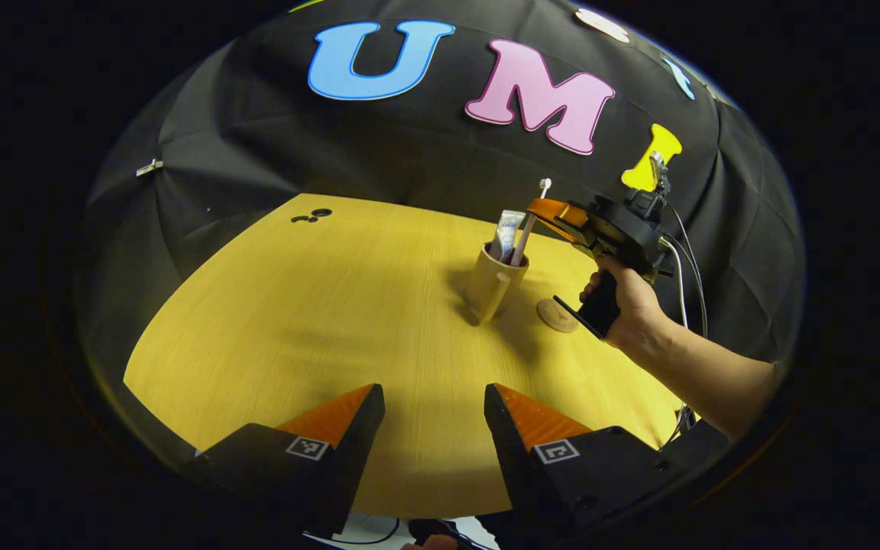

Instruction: Put the toothbrush and toothpaste on the desktop into the cup, then pick up the cup and place it on the coaster on the desktop.

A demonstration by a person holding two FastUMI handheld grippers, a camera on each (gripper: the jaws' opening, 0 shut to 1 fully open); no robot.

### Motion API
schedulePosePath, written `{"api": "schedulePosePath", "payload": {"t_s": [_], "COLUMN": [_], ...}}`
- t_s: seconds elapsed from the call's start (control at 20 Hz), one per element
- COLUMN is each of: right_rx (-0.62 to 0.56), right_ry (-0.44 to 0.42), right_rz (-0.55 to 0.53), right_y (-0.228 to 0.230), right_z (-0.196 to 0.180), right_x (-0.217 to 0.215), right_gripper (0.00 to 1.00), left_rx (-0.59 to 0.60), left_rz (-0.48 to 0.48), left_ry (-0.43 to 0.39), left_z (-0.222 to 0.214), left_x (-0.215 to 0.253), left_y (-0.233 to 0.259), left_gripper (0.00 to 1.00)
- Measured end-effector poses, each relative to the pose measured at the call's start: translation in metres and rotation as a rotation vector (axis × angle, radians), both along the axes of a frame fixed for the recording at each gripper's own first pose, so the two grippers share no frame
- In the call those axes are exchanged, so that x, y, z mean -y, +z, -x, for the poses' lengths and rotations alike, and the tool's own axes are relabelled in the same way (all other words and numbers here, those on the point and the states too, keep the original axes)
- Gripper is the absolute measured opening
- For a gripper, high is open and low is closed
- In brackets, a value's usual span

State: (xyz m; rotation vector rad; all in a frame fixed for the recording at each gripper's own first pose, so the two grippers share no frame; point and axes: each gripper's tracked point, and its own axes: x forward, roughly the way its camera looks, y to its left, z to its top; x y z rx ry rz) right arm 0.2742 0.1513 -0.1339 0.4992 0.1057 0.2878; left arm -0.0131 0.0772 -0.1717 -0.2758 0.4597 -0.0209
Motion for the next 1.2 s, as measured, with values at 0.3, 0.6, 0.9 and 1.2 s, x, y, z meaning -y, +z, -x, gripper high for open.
{"api": "schedulePosePath", "payload": {"t_s": [0.3,0.6,0.9,1.2], "right_rx": [-0.036,-0.076,-0.178,-0.293], "right_ry": [0.0,0.067,0.116,0.178], "right_rz": [0.058,0.101,0.087,0.119], "right_y": [-0.018,-0.024,-0.038,-0.054], "right_z": [0.017,0.043,0.08,0.141], "right_x": [0.002,0.001,0.007,0.03], "right_gripper": [0.11,0.12,0.3,0.46], "left_rx": [-0.015,0.004,-0.003,-0.101], "left_rz": [0.028,0.006,-0.01,-0.083], "left_ry": [0.041,0.05,0.009,-0.079], "left_z": [0.0,-0.008,-0.025,-0.073], "left_x": [0.0,0.009,0.034,0.056], "left_y": [-0.005,0.004,0.011,0.008], "left_gripper": [0.82,0.82,0.82,0.82]}}
